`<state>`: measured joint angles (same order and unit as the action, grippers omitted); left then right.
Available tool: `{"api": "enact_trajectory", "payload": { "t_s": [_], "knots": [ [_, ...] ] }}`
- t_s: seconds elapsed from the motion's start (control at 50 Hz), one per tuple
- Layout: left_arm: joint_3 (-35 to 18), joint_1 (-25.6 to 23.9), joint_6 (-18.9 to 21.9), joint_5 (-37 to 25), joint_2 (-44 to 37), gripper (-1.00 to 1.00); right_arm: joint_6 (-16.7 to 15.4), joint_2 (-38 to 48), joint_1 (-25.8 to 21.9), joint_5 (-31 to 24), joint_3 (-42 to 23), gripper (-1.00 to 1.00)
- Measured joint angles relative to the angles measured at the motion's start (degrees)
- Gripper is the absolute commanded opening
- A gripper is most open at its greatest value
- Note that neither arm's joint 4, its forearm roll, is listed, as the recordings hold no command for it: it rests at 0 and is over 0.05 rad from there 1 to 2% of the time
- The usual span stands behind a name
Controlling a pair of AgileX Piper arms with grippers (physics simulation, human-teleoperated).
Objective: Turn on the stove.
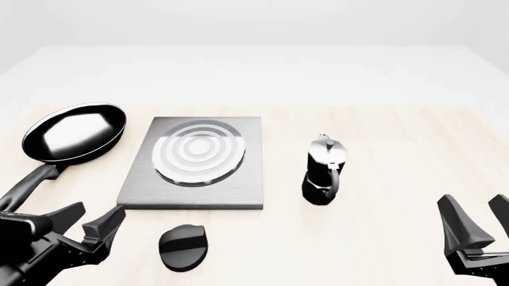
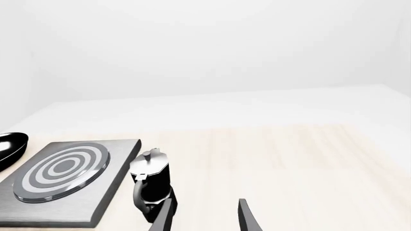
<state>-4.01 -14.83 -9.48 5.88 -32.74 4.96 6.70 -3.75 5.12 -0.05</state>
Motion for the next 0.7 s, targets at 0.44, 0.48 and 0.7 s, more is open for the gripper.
{"api": "enact_trajectory", "payload": {
  "t_s": [0.44,0.48,0.7],
  "knots": [
    [1.1,6.6,0.0,-19.3,27.2,1.0,-0.6,0.6,0.2,0.6,0.0,1.0],
    [1.5,7.3,0.1,-19.9,28.2,1.0,-0.7,0.8,0.2,0.6,0.0,1.0],
    [2.9,10.2,1.5,-22.2,31.2,1.0,-0.9,1.5,0.3,1.2,0.0,1.0]
  ]
}}
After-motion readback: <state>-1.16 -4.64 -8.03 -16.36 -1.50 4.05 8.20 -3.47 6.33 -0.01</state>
